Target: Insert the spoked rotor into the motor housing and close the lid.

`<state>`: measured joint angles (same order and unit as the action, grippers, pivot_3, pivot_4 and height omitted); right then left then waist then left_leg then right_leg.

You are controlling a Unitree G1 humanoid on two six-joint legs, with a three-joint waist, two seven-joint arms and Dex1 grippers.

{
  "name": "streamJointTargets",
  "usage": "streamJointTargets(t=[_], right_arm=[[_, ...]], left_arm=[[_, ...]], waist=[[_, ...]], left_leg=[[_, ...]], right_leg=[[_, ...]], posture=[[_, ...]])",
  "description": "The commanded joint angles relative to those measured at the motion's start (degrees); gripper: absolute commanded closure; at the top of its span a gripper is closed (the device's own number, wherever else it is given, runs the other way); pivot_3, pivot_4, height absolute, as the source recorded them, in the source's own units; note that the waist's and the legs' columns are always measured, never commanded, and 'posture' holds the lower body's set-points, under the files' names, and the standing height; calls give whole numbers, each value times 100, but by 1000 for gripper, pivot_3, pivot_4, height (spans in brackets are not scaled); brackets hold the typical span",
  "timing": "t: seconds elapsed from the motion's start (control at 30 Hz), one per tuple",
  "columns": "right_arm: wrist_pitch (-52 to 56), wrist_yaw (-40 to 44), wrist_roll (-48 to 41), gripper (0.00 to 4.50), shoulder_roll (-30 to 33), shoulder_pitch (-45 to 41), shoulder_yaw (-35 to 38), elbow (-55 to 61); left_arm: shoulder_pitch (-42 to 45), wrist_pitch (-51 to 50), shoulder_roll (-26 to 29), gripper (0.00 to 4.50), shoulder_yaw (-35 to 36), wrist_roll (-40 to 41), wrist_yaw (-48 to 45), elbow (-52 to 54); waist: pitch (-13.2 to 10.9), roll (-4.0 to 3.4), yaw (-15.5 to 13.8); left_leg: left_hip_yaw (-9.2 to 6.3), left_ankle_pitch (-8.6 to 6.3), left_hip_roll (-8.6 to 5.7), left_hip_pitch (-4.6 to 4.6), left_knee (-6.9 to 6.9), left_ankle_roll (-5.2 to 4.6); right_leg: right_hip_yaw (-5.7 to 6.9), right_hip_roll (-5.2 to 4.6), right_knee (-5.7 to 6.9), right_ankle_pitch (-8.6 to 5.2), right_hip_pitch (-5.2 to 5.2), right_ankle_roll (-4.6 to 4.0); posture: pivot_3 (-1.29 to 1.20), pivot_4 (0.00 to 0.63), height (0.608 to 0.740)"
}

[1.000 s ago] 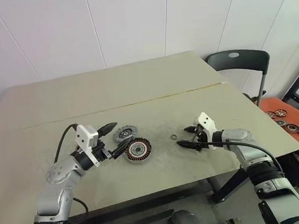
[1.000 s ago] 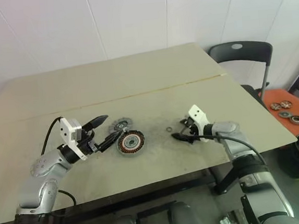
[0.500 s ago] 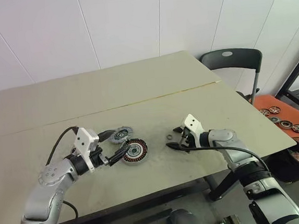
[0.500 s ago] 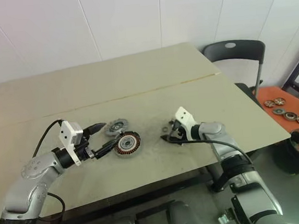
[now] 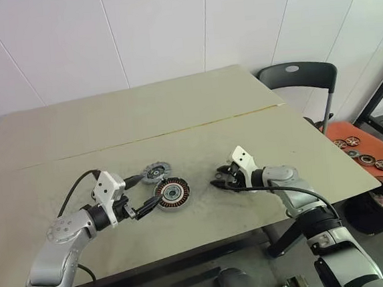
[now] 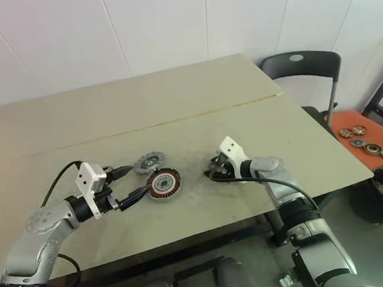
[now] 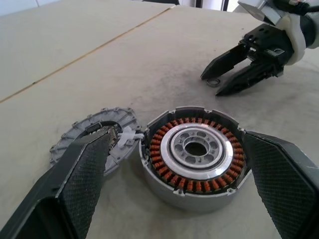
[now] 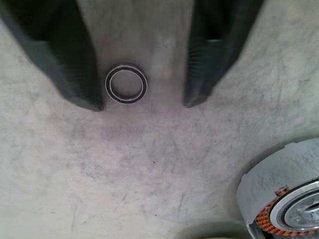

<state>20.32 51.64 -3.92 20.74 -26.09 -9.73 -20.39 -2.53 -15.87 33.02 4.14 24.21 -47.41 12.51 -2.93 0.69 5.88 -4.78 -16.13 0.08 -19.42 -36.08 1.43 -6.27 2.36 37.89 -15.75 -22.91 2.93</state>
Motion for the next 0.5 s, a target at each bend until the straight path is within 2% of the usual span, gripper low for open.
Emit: streamJointTargets(t=[0.03, 0.1, 0.27, 0.37, 0.5], right_arm=[[18, 8, -104, 3332, -27, -104, 23, 34], [-36, -21, -80, 3834, 24, -120, 36, -42], [-398, -117, -81, 3842, 36, -163, 110, -182], [-79, -91, -695, 3842, -312, -319, 429, 245], [302, -154, -1077, 3842, -655, -555, 492, 749]], left_arm=[[2, 347, -9, 0, 97, -92, -90, -175], [-15, 467, -25, 0, 83, -124, -124, -282], [-73, 984, -66, 0, 93, -258, -326, -857], [-75, 1189, -82, 0, 96, -282, -419, -1080], [-14, 1482, -85, 0, 84, -356, -545, -1491]], waist=[[-2, -1, -9], [-2, -1, -18], [-2, -1, -28], [-7, -3, -28], [-11, -9, -19]], left_leg=[[0, 0, 0, -1, 0, 0], [0, 0, -1, -2, -2, 0], [2, 0, -4, -1, -5, 0], [1, 0, -3, -4, -5, 0], [1, 0, -3, -12, 1, 0]], right_leg=[[0, -1, 0, 0, -1, 0], [0, -3, 0, 0, 0, 0], [0, -8, 0, 0, 1, 0], [0, -8, 0, 0, 0, 0], [-1, -6, 2, 1, -13, 2]], posture=[[0, 0, 740], [0, 0, 740], [0, 0, 740], [0, 0, 740], [0, 0, 740]])
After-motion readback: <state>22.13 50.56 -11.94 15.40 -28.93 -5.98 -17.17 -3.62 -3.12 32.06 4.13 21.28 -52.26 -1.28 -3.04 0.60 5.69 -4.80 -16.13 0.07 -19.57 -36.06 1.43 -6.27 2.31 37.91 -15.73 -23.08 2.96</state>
